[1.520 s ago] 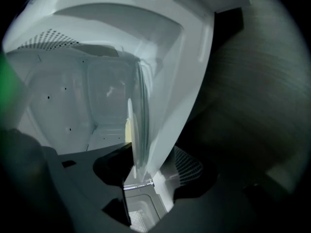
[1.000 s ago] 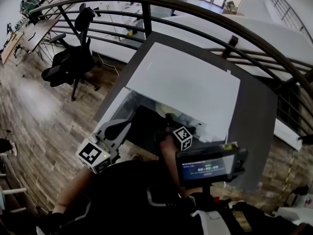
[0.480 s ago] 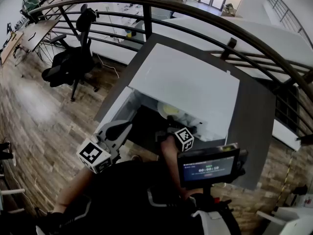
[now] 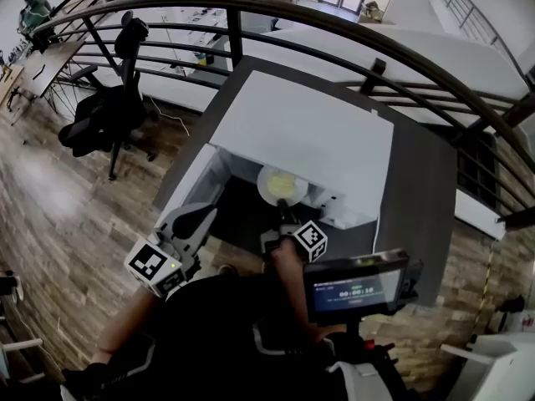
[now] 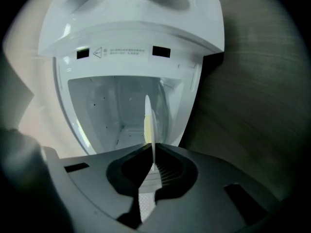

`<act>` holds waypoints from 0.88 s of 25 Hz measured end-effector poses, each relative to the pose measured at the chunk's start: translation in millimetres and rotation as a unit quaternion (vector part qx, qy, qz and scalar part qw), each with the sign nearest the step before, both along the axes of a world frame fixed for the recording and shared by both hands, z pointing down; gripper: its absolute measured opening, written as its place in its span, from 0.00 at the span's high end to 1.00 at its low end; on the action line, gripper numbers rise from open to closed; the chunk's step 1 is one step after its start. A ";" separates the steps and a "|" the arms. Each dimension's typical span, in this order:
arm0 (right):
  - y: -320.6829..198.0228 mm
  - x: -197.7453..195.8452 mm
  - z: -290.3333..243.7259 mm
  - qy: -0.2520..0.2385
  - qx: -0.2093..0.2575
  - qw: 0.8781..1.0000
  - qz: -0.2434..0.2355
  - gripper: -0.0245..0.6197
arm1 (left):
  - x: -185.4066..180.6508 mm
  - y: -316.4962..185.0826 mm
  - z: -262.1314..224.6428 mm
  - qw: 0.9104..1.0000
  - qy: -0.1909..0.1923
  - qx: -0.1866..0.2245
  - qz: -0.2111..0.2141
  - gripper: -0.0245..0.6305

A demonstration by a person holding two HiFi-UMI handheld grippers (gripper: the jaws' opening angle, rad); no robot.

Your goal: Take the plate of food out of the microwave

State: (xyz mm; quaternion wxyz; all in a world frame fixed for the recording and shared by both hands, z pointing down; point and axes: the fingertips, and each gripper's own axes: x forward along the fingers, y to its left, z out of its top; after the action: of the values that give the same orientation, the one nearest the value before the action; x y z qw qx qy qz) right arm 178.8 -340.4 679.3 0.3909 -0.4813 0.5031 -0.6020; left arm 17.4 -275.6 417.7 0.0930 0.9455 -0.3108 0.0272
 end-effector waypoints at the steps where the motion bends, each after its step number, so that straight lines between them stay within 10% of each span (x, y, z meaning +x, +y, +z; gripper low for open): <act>1: 3.3 -1.0 -3.0 -0.004 0.004 1.000 -0.002 0.94 | -1.2 1.3 0.0 1.000 0.002 0.000 0.002 0.96; 22: 98.2 -46.1 -100.0 -0.023 0.042 0.998 -0.026 0.94 | -28.1 28.7 -23.7 0.995 0.016 0.009 0.097 0.96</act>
State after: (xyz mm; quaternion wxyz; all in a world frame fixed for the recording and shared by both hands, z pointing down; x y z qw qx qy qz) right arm 132.7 -242.2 579.3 0.4066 -0.4369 0.5315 -0.6010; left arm -10.7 -246.9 394.0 0.0861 0.9723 -0.2164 0.0183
